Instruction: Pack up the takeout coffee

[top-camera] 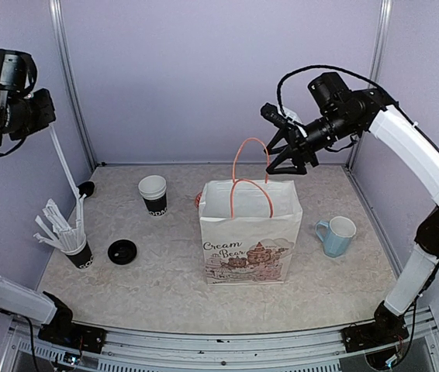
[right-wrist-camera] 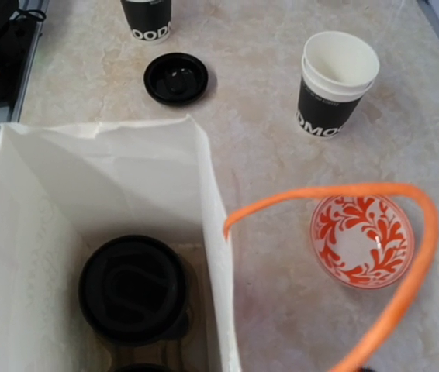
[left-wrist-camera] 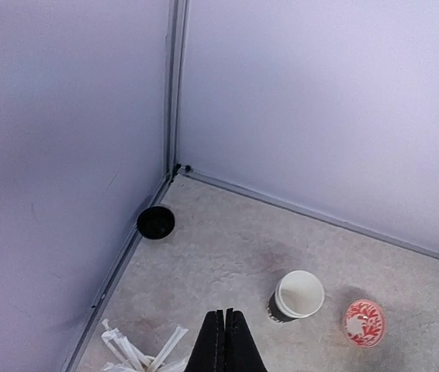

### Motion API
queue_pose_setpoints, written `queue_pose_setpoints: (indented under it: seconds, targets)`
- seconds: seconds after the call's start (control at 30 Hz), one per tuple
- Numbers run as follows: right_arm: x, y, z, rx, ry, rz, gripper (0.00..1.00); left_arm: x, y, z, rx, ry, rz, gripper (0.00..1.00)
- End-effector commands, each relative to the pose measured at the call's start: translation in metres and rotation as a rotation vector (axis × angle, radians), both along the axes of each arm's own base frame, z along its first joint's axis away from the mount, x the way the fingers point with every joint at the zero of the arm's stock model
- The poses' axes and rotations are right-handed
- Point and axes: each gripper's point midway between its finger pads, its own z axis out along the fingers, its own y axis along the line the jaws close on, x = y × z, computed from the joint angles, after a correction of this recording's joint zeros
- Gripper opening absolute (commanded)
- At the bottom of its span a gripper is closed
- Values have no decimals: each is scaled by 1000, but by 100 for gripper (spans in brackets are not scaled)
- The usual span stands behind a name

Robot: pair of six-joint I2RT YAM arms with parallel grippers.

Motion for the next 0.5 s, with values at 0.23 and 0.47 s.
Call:
queue_pose_setpoints:
  seconds: [0.23, 0.47]
  targets:
    - [58, -65, 39, 36, -112, -336, 100, -9, -116, 125, -184, -474, -661, 0]
    - [87, -127, 13, 43, -150, -581, 100, -41, -227, 118, -328, -510, -1052, 0]
